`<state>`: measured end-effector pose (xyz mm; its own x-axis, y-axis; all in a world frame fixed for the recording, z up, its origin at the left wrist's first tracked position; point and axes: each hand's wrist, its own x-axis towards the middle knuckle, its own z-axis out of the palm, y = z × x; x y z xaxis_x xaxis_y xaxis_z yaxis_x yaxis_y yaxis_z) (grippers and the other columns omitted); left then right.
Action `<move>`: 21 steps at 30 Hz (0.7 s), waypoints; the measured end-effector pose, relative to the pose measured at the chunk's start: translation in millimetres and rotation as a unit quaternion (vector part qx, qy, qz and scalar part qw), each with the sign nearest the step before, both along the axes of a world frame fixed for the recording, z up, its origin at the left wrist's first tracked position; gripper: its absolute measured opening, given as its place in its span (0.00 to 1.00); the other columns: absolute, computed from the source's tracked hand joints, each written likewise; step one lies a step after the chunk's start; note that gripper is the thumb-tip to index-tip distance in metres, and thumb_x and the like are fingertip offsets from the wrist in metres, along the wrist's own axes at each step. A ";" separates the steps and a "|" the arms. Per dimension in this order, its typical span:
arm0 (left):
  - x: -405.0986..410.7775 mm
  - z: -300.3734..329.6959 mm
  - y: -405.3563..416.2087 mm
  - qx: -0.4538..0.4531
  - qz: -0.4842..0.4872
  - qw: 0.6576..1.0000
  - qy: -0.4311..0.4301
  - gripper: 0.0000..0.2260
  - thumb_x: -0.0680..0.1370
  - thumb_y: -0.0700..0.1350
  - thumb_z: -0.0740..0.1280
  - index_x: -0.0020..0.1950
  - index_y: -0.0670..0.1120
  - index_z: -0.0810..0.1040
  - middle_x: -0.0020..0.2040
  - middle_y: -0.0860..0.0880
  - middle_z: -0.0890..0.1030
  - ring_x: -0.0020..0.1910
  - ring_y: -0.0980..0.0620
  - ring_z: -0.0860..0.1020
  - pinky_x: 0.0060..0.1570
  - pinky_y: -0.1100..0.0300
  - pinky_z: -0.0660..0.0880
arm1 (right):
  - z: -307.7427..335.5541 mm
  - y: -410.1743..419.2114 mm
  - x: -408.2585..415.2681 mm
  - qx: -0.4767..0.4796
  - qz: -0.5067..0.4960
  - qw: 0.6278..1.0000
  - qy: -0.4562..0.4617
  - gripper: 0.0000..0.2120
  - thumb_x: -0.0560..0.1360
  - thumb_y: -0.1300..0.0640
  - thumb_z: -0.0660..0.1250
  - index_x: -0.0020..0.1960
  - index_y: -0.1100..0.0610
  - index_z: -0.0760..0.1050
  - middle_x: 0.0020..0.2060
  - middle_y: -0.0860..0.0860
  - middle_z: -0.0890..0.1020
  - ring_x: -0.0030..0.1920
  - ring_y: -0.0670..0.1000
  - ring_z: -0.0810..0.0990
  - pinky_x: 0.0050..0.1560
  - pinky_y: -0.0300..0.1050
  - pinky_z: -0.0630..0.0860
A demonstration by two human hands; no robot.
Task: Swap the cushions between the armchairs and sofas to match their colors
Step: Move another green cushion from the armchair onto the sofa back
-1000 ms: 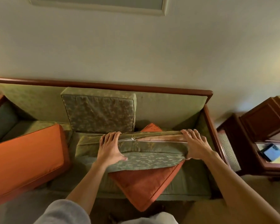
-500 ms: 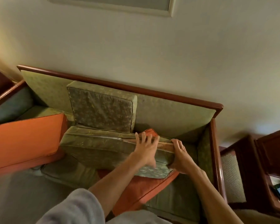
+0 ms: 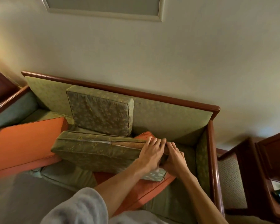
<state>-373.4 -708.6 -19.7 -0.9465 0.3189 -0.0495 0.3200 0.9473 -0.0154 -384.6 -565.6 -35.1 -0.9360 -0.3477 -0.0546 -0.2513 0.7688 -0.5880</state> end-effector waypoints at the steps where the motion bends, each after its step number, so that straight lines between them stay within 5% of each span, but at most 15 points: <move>1: -3.4 10.4 -7.1 0.007 -0.009 1.000 -0.006 0.54 0.64 0.57 0.80 0.80 0.38 0.55 0.71 0.42 0.70 0.71 0.42 0.66 0.74 0.46 0.56 | 11.7 -4.0 -2.4 0.016 0.005 1.000 0.018 0.45 0.58 0.44 0.79 0.70 0.52 0.65 0.61 0.46 0.73 0.62 0.52 0.74 0.64 0.55 0.70; 7: -10.3 114.9 -61.3 0.164 -0.025 0.986 -0.010 0.53 0.60 0.60 0.81 0.77 0.47 0.59 0.67 0.48 0.74 0.66 0.47 0.70 0.69 0.52 0.66 | 130.4 -44.7 -11.8 0.001 0.064 0.997 0.050 0.43 0.58 0.48 0.81 0.68 0.50 0.66 0.53 0.42 0.68 0.52 0.52 0.77 0.60 0.55 0.74; 12: -0.8 188.3 -154.3 0.340 0.000 0.940 -0.039 0.65 0.55 0.60 0.85 0.80 0.62 0.45 0.78 0.55 0.63 0.74 0.55 0.61 0.73 0.56 0.61 | 219.0 -110.5 -13.0 -0.024 0.116 0.990 0.083 0.54 0.53 0.50 0.83 0.73 0.45 0.60 0.61 0.46 0.69 0.59 0.52 0.72 0.63 0.51 0.71; 15: 0.1 167.5 -205.5 0.416 0.026 0.906 -0.076 0.68 0.55 0.59 0.86 0.80 0.65 0.40 0.79 0.55 0.61 0.77 0.55 0.61 0.75 0.50 0.61 | 199.3 -165.3 -19.0 0.011 0.127 0.988 0.082 0.61 0.54 0.46 0.83 0.79 0.50 0.51 0.69 0.51 0.65 0.68 0.54 0.65 0.70 0.49 0.61; 17: 1.9 146.8 -234.2 0.423 0.035 0.902 -0.080 0.64 0.58 0.57 0.86 0.80 0.64 0.44 0.78 0.56 0.63 0.76 0.56 0.63 0.74 0.48 0.64 | 168.4 -187.0 -21.8 0.025 0.104 0.992 0.067 0.63 0.56 0.38 0.81 0.80 0.52 0.49 0.72 0.52 0.64 0.72 0.55 0.62 0.72 0.51 0.57; 21: 2.7 132.3 -306.6 0.432 0.084 0.893 -0.093 0.53 0.60 0.46 0.85 0.77 0.63 0.58 0.69 0.60 0.68 0.63 0.71 0.71 0.61 0.68 0.73 | 129.9 -167.4 -32.1 0.137 0.091 0.983 0.085 0.62 0.58 0.29 0.75 0.80 0.51 0.47 0.74 0.49 0.62 0.74 0.54 0.60 0.76 0.53 0.53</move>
